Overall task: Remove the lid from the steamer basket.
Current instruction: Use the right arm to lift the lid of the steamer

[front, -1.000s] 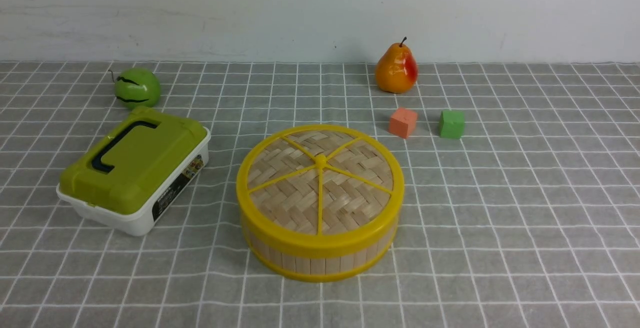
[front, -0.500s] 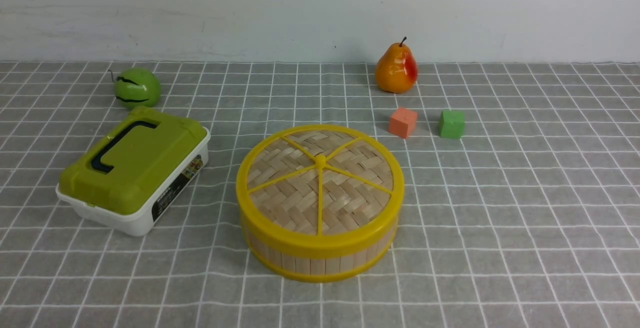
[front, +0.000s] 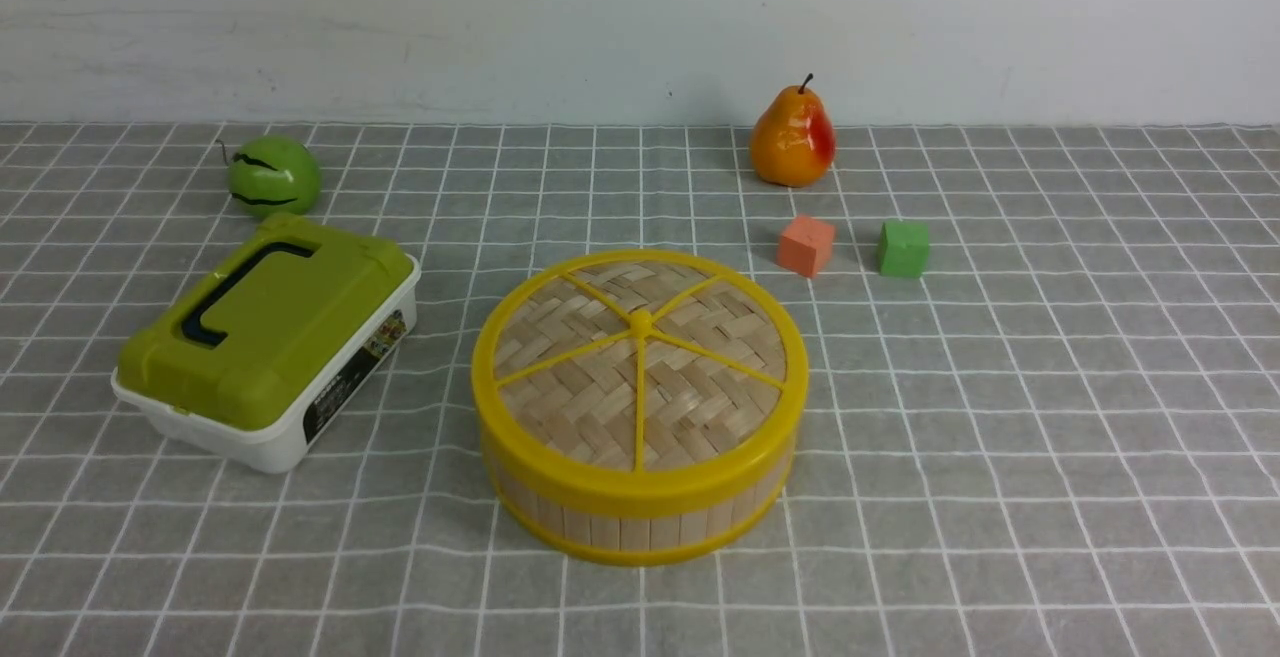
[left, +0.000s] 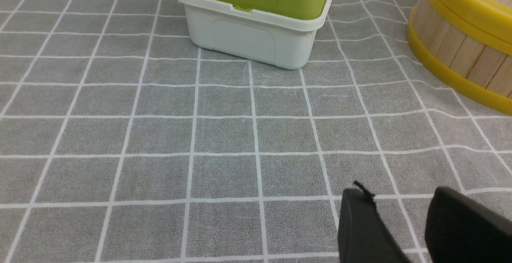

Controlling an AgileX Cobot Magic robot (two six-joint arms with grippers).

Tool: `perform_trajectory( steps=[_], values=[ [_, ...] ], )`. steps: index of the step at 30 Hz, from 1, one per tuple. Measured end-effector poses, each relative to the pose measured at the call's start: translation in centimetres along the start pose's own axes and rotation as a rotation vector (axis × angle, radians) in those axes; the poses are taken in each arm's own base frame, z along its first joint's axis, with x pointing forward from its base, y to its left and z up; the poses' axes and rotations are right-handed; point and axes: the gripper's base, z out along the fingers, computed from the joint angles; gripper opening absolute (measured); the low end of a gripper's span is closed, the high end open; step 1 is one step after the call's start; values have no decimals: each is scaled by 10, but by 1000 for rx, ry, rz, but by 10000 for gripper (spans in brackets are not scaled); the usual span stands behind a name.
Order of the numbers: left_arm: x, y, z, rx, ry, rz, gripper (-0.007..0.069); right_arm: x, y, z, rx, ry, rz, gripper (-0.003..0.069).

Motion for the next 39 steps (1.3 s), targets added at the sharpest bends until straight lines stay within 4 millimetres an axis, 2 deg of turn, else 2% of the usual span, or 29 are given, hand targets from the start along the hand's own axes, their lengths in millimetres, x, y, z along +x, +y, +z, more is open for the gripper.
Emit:
perform_trajectory(
  steps=[4, 8, 12, 14, 15, 18, 26, 31, 35, 37, 39],
  values=[
    [0, 0, 0, 0, 0, 0, 239, 0, 0, 0, -2, 1, 6, 243],
    [0, 0, 0, 0, 0, 0, 239, 1, 4, 0, -44, 10, 119, 243],
    [0, 0, 0, 0, 0, 0, 239, 1, 18, -2, -184, 74, 595, 243],
    [0, 0, 0, 0, 0, 0, 239, 2, 21, -2, -216, 94, 712, 243],
    [0, 0, 0, 0, 0, 0, 239, 1, 25, -3, -269, 125, 893, 243],
    [0, 0, 0, 0, 0, 0, 239, -1, 29, -4, -317, 142, 1031, 243],
    [0, 0, 0, 0, 0, 0, 239, -4, 28, -4, -323, 96, 947, 241],
    [0, 0, 0, 0, -1, 0, 239, -14, 30, -8, -344, 43, 771, 209],
    [0, 0, 0, 0, -1, 0, 239, -68, 41, -26, -377, -35, 480, 36],
    [0, 0, 0, 0, -1, 0, 239, -98, 50, -30, -385, 12, 332, -8],
    [0, 0, 0, 0, -1, 0, 239, -130, 61, -31, -413, 85, 191, -21]
  ],
)
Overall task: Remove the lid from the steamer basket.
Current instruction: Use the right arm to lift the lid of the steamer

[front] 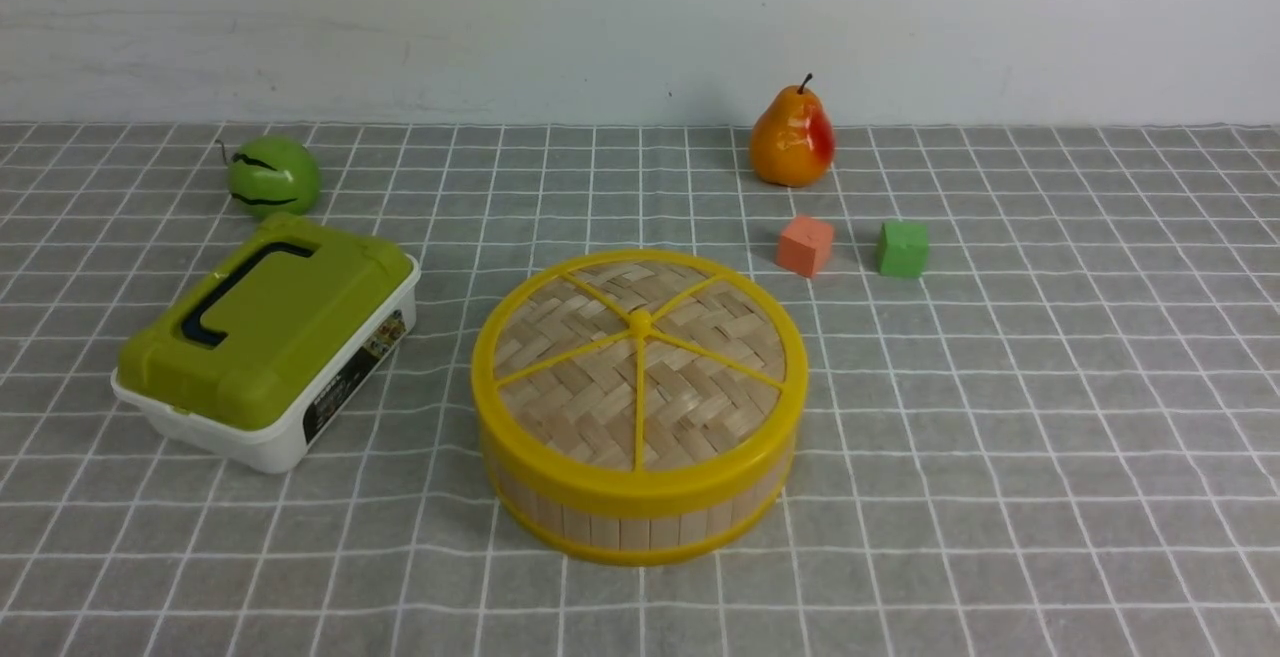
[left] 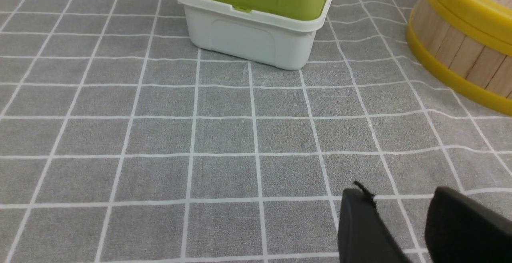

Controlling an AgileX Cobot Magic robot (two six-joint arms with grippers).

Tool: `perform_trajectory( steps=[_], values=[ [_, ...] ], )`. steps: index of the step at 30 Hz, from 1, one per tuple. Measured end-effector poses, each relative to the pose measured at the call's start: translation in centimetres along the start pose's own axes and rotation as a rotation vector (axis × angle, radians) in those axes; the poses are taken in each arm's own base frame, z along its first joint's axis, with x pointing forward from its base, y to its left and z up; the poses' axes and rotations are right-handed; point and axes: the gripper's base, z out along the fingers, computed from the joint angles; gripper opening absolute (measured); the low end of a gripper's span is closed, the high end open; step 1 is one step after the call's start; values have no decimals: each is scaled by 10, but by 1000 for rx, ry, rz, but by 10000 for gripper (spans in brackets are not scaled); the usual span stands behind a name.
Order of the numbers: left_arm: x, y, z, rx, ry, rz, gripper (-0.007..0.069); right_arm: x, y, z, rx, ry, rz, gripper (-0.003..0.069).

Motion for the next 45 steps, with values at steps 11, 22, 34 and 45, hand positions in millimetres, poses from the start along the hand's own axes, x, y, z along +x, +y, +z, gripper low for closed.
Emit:
perform_trajectory(
  steps=[11, 22, 34, 45],
  values=[
    [0, 0, 0, 0, 0, 0, 239, -119, 42, 63, -179, 524, -332, -3],
    [0, 0, 0, 0, -1, 1, 239, -114, 93, 157, -71, 784, -610, 3],
    [0, 0, 0, 0, -1, 1, 239, -57, 144, 272, 25, 902, -662, 176],
    [0, 0, 0, 0, -1, 1, 239, -19, 153, 362, -8, 807, -590, 520]
  ],
)
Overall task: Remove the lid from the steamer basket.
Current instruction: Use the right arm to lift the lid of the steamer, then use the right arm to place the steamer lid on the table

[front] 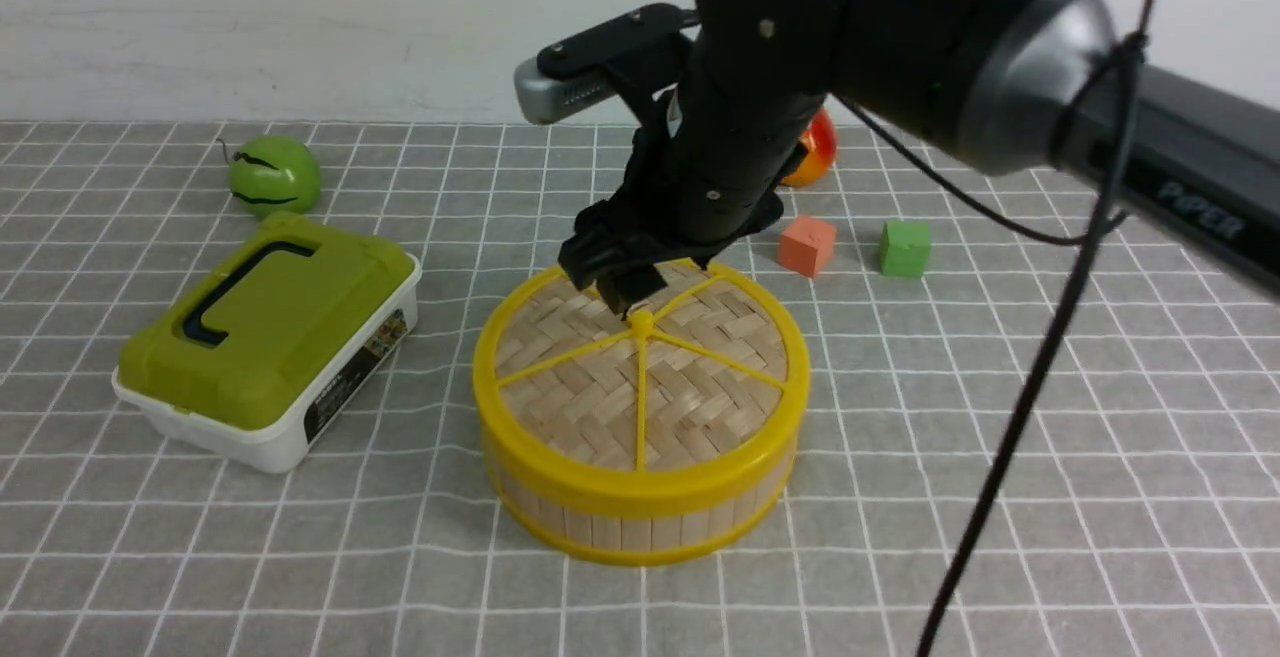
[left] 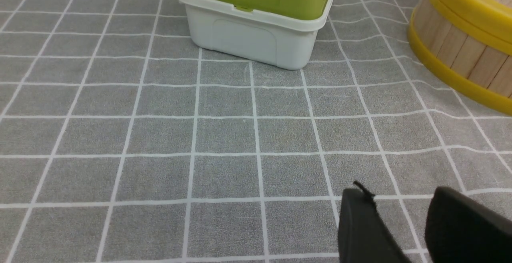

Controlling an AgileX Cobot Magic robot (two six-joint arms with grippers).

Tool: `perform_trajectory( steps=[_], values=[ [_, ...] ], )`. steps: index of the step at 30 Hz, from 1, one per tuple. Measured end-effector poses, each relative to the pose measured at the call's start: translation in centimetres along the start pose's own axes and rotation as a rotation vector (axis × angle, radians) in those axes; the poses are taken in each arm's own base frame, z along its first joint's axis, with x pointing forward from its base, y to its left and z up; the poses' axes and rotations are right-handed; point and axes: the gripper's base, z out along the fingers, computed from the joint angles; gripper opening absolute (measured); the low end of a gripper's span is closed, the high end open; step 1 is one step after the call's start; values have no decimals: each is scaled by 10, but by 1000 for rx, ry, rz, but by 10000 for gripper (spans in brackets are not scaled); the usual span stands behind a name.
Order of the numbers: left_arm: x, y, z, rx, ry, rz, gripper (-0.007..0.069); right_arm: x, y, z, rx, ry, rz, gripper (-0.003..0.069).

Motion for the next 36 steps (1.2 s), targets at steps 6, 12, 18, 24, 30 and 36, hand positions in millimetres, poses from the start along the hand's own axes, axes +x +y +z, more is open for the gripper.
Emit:
perform_trajectory(
  steps=[6, 12, 18, 24, 30, 36],
  values=[
    [0, 0, 0, 0, 0, 0, 239, 4, -1, 43, 17, 50, 40, 463],
    [0, 0, 0, 0, 0, 0, 239, 7, -2, 56, 37, 71, 58, 340],
    [0, 0, 0, 0, 0, 0, 239, 6, -3, 55, 49, 68, 58, 128],
    [0, 0, 0, 0, 0, 0, 239, 5, -4, 50, 51, 59, 57, 83],
    [0, 0, 0, 0, 0, 0, 239, -4, -5, 2, 63, 3, 53, 83],
    [0, 0, 0, 0, 0, 0, 239, -11, -19, -100, 196, -122, -22, 83]
  ],
)
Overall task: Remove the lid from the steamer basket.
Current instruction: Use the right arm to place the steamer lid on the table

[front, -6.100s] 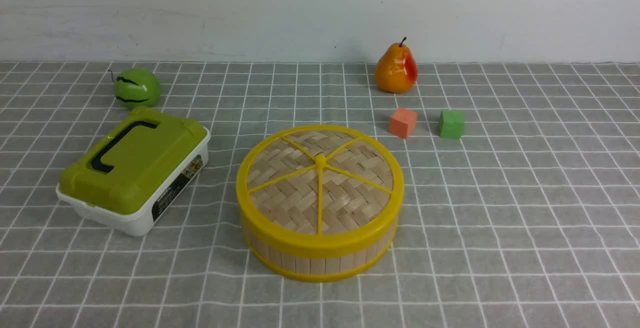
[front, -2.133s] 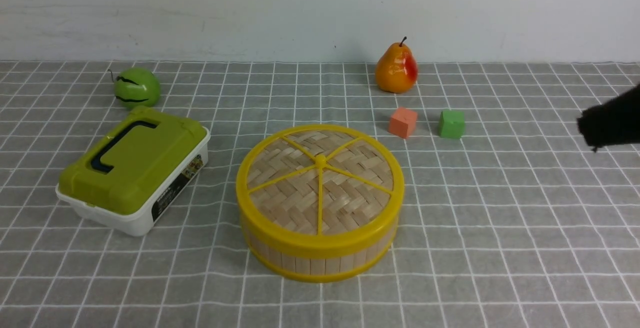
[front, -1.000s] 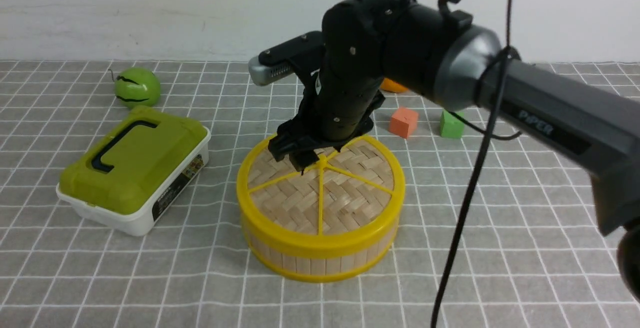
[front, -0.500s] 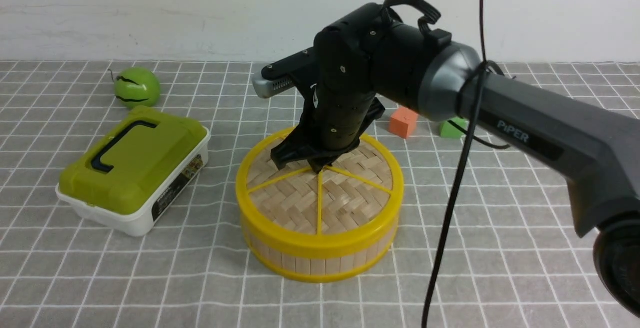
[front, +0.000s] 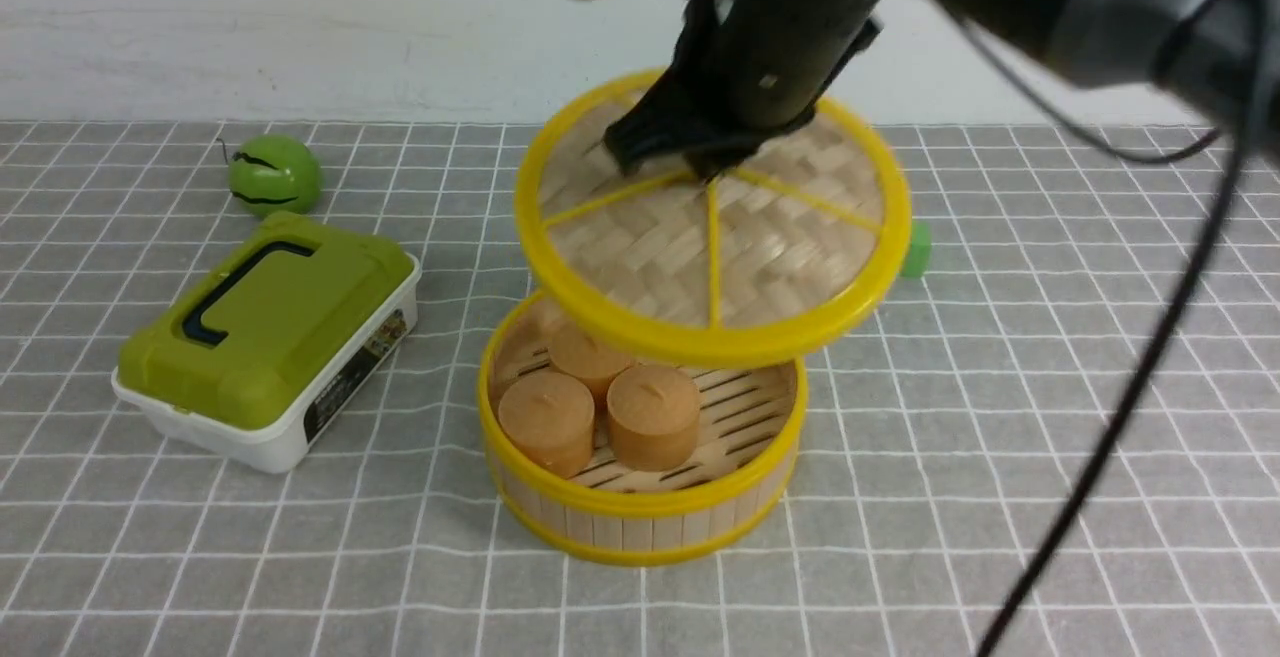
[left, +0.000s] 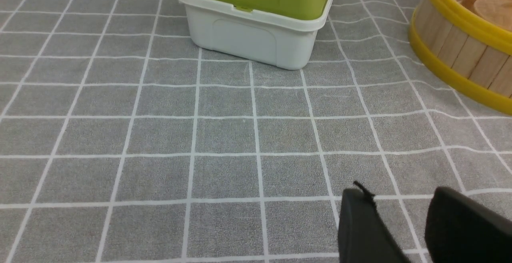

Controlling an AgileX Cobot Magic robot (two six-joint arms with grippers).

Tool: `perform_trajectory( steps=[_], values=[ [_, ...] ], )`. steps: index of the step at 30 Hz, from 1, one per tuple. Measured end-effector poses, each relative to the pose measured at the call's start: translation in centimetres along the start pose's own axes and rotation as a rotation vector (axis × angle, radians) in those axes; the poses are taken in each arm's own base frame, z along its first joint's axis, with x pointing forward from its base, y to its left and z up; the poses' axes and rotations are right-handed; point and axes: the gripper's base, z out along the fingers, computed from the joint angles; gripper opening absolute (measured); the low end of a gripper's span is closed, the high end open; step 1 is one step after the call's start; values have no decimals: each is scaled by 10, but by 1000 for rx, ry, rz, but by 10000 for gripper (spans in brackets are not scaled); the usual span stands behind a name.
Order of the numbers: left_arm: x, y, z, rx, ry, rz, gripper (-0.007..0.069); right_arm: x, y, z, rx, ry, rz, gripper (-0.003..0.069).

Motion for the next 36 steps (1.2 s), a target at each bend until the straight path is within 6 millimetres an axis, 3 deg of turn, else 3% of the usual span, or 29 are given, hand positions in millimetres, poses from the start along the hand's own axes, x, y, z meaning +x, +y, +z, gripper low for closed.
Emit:
perform_trajectory(
  steps=[2, 3, 4, 5, 6, 8, 11, 12, 13, 16, 17, 18, 20, 21, 23, 26, 29, 33, 36],
  values=[
    [0, 0, 0, 0, -1, 0, 239, 2, -17, -30, 60, -36, -25, 83],
    [0, 0, 0, 0, -1, 0, 239, 2, -19, -33, 64, -38, -24, 83],
    [0, 0, 0, 0, 0, 0, 239, 7, -34, -53, 84, -59, -7, 83],
    [0, 0, 0, 0, 0, 0, 239, 12, -43, -61, 90, -59, 13, 83],
    [0, 0, 0, 0, 0, 0, 239, 15, -47, -60, 92, -51, 21, 83],
    [0, 0, 0, 0, 0, 0, 239, 35, -74, -73, 106, -22, 91, 83],
    [0, 0, 0, 0, 0, 0, 239, 67, -99, -66, 134, 82, 157, 83],
    [0, 0, 0, 0, 0, 0, 239, 69, -100, -65, 136, 90, 161, 83],
    [0, 0, 0, 0, 0, 0, 239, 90, -111, -55, 151, 163, 190, 83],
    [0, 0, 0, 0, 0, 0, 239, 114, -121, -31, 161, 241, 224, 83],
    [0, 0, 0, 0, 0, 0, 239, 129, -127, -10, 153, 259, 256, 83],
    [0, 0, 0, 0, 0, 0, 239, 131, -126, -7, 152, 260, 255, 83],
    [0, 0, 0, 0, 0, 0, 239, 150, -129, 28, 115, 250, 303, 83],
    [0, 0, 0, 0, 0, 0, 239, 150, -129, 29, 112, 253, 307, 83],
    [0, 0, 0, 0, 0, 0, 239, 161, -126, 67, 81, 239, 333, 83],
    [0, 0, 0, 0, 0, 0, 239, 163, -126, 81, 78, 229, 339, 83],
    [0, 0, 0, 0, 0, 0, 239, 168, -126, 115, 77, 231, 382, 83],
    [0, 0, 0, 0, 0, 0, 239, 175, -125, 133, 75, 258, 403, 107],
    [0, 0, 0, 0, 0, 0, 239, 176, -124, 135, 74, 265, 415, 220]
  ],
)
